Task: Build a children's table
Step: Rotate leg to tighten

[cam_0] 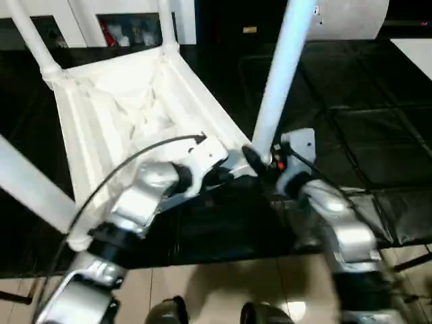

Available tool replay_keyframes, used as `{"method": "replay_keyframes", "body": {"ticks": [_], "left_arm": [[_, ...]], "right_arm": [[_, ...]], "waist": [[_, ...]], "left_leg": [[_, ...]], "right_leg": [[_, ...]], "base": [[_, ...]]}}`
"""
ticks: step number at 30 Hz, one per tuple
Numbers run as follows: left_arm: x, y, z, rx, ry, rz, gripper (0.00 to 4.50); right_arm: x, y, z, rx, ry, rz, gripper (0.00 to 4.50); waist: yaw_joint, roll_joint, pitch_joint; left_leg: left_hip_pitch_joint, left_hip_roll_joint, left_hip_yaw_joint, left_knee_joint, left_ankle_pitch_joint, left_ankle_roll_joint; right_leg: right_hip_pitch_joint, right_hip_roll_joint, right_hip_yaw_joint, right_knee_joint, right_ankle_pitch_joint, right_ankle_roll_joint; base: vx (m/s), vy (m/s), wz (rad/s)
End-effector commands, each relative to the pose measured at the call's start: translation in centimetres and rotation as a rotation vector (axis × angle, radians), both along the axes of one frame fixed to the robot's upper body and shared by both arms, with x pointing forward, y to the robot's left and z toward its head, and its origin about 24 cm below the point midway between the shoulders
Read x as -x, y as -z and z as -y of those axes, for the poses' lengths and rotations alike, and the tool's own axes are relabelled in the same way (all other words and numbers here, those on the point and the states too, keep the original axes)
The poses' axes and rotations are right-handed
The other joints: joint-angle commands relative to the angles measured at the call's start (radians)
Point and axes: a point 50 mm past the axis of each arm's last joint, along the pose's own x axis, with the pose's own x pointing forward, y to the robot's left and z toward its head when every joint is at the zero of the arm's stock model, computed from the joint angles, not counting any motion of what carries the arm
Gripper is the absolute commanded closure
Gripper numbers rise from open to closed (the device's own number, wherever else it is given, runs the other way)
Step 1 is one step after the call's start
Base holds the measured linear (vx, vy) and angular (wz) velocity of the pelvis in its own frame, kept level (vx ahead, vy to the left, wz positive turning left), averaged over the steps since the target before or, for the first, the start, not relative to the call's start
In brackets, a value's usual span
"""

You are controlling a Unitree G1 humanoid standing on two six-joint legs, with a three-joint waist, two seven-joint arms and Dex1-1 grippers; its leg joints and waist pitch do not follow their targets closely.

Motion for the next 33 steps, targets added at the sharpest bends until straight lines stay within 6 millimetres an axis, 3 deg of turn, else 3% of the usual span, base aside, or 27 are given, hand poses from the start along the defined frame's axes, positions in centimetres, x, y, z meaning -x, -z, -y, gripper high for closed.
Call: {"method": "replay_keyframes", "body": {"ticks": [1,5,7,13,15,16,20,21,25,33], "left_arm": [[0.6,-0.5,0.5,0.054,0.091,0.023,4.50],[1.8,0.0,-1.3,-0.014,0.287,-0.001,4.50],[2.0,0.0,-1.6,-0.022,0.315,-0.011,4.50],[2.9,0.4,-3.5,-0.126,0.524,-0.076,4.50],[3.2,0.3,-3.6,-0.129,0.571,-0.090,4.50],[3.2,0.3,-3.6,-0.130,0.579,-0.092,4.50],[3.5,0.2,-3.5,-0.154,0.646,-0.104,4.50],[3.5,0.2,-3.5,-0.161,0.659,-0.100,4.50],[3.4,0.1,-3.3,-0.168,0.684,-0.095,4.50],[3.2,-0.1,-3.2,-0.166,0.708,-0.093,4.50]], "right_arm": [[0.8,-0.4,-0.7,-0.007,-0.121,0.015,0.46],[1.8,-0.8,1.8,0.067,-0.374,-0.007,0.46],[2.0,-0.8,2.0,0.071,-0.420,-0.016,0.46],[2.8,-1.2,2.4,0.094,-0.715,-0.070,0.64],[2.8,-1.2,2.4,0.094,-0.766,-0.080,0.64],[2.8,-1.2,2.3,0.095,-0.776,-0.084,0.93],[2.9,-1.2,2.1,0.108,-0.870,-0.122,1.08],[2.9,-1.1,2.1,0.115,-0.893,-0.133,1.34],[3.0,-0.8,1.8,0.123,-0.939,-0.159,1.61],[3.1,-0.6,1.5,0.107,-0.994,-0.194,2.30]], "waist": [[0.008,-0.008,-0.072],[0.017,-0.007,-0.074],[0.026,-0.005,-0.074],[0.050,-0.006,-0.079],[0.053,-0.004,-0.077],[0.054,-0.005,-0.077],[0.059,-0.007,-0.076],[0.061,-0.008,-0.076],[0.069,-0.009,-0.076],[0.071,-0.012,-0.080]], "left_leg": [[0.021,0.071,-0.038,-0.045,-0.068,0.141],[0.025,0.075,-0.039,-0.043,-0.081,0.143],[0.029,0.077,-0.036,-0.043,-0.081,0.149],[0.030,0.081,-0.035,-0.039,-0.079,0.148],[0.031,0.084,-0.035,-0.040,-0.095,0.136],[0.032,0.082,-0.035,-0.039,-0.101,0.133],[0.031,0.082,-0.034,-0.040,-0.119,0.114],[0.032,0.082,-0.034,-0.040,-0.120,0.111],[0.032,0.083,-0.034,-0.040,-0.128,0.097],[0.026,0.081,-0.034,-0.036,-0.095,0.118]], "right_leg": [[0.065,-0.103,0.062,-0.059,0.100,-0.238],[0.065,-0.104,0.063,-0.060,0.060,-0.240],[0.057,-0.101,0.061,-0.059,0.054,-0.247],[0.052,-0.103,0.058,-0.051,0.044,-0.264],[0.050,-0.107,0.060,-0.052,0.017,-0.264],[0.050,-0.107,0.059,-0.054,0.006,-0.267],[0.049,-0.108,0.061,-0.056,-0.037,-0.267],[0.048,-0.108,0.062,-0.056,-0.046,-0.264],[0.047,-0.110,0.063,-0.059,-0.087,-0.252],[0.049,-0.110,0.062,-0.053,-0.039,-0.257]], "base": [[0.000,0.000,0.00],[0.000,0.000,0.00],[0.000,0.000,0.00],[0.000,0.000,0.00],[0.000,0.000,0.00],[0.000,0.000,0.00],[0.000,0.000,0.00],[0.000,0.000,0.00],[0.000,0.000,0.00],[0.000,0.000,0.00]]}}
